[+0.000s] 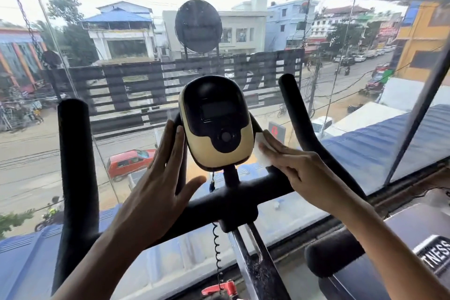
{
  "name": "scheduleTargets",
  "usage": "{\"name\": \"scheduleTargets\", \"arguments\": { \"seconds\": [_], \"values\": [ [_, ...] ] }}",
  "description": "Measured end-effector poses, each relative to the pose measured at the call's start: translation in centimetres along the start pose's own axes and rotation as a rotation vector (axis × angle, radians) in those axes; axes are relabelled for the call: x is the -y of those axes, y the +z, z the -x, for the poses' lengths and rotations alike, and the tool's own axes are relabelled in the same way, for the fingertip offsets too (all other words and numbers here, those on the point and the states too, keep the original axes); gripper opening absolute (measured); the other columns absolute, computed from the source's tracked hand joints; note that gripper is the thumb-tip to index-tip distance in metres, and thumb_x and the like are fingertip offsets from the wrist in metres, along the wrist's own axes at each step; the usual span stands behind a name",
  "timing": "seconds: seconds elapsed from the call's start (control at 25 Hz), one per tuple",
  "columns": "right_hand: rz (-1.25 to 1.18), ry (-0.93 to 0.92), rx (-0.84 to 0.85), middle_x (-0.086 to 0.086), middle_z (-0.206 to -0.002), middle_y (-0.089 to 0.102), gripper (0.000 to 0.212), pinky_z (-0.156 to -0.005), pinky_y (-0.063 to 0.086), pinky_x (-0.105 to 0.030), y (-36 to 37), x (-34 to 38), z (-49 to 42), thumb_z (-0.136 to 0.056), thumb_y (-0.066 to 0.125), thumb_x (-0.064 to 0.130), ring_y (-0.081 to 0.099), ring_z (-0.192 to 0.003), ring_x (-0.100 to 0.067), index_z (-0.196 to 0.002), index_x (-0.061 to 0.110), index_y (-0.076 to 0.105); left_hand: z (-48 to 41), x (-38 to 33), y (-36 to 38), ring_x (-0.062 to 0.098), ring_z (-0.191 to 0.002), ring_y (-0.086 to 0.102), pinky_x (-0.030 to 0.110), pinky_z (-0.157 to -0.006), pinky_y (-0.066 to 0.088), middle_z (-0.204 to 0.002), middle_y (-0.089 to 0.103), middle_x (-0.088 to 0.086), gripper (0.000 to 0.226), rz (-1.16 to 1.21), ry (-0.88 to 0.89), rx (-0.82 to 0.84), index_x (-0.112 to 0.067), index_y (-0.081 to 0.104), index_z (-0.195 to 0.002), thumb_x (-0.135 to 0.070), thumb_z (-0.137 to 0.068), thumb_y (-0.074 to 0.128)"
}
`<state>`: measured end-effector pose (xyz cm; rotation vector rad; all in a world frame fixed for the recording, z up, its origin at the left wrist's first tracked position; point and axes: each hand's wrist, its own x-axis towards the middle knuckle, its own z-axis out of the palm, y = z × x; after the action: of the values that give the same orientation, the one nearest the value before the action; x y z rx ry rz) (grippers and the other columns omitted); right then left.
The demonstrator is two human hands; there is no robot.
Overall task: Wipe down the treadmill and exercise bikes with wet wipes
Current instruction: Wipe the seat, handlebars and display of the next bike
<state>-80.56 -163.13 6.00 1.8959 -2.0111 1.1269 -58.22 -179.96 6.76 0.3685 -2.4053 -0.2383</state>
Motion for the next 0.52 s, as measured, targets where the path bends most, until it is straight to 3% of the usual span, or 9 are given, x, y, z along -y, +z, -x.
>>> {"name": "scheduleTargets", "arguments": {
  "seconds": [0.16,0.28,0.36,0.44,0.52],
  "values": [
    [-0.034,0.001,-0.133,-0.012,-0.147,0.037,0.044,-0.108,0.025,-0.008,0.8,1.2,-5.1,-0.095,0.048,-0.006,0.032,-0.135,-0.009,-0.138,0.003,0.045,0.0,-0.1,-0.1,-0.014,-0.137,-0.018,0.001,-0.103,-0.002,-0.153,-0.029,-0.021,0.087,0.015,-0.028,0.033,-0.031,-0.017,-0.147,-0.055,-0.087,0.041],
    [-0.04,0.017,-0.134,-0.01,-0.145,0.041,0.042,-0.105,0.029,-0.006,0.5,1.3,-7.1,-0.097,0.047,0.0,0.038,-0.125,0.003,-0.139,0.005,0.045,0.0,-0.2,-0.3,-0.019,-0.134,-0.018,0.003,-0.102,0.001,-0.153,-0.028,-0.022,0.087,0.031,-0.023,0.051,-0.033,-0.017,-0.146,-0.057,-0.089,0.044],
    [-0.063,-0.007,-0.119,-0.01,-0.147,0.038,0.043,-0.109,0.028,-0.012,0.6,0.6,-5.0,-0.095,0.05,-0.003,0.035,-0.132,-0.004,-0.137,0.003,0.047,0.2,-0.2,-0.3,-0.022,-0.13,-0.02,0.001,-0.099,0.0,-0.15,-0.031,-0.026,0.086,0.034,-0.031,0.067,-0.035,-0.019,-0.144,-0.054,-0.087,0.042],
    [-0.01,-0.001,-0.071,-0.009,-0.15,0.032,0.051,-0.11,0.025,-0.012,0.8,0.3,-1.5,-0.091,0.049,-0.012,0.029,-0.137,-0.009,-0.139,0.005,0.044,0.2,-0.1,-0.4,-0.022,-0.13,-0.021,-0.003,-0.097,-0.003,-0.149,-0.031,-0.028,0.084,0.033,-0.033,0.077,-0.037,-0.019,-0.144,-0.053,-0.086,0.04],
    [0.154,0.032,-0.021,-0.002,-0.154,0.024,0.074,-0.112,0.019,-0.01,1.2,0.4,2.0,-0.081,0.046,-0.025,0.026,-0.141,-0.011,-0.143,0.013,0.035,0.3,0.0,-0.3,-0.019,-0.133,-0.02,-0.003,-0.099,-0.006,-0.149,-0.028,-0.027,0.084,0.043,-0.033,0.08,-0.036,-0.016,-0.145,-0.055,-0.086,0.041]
  ]
}}
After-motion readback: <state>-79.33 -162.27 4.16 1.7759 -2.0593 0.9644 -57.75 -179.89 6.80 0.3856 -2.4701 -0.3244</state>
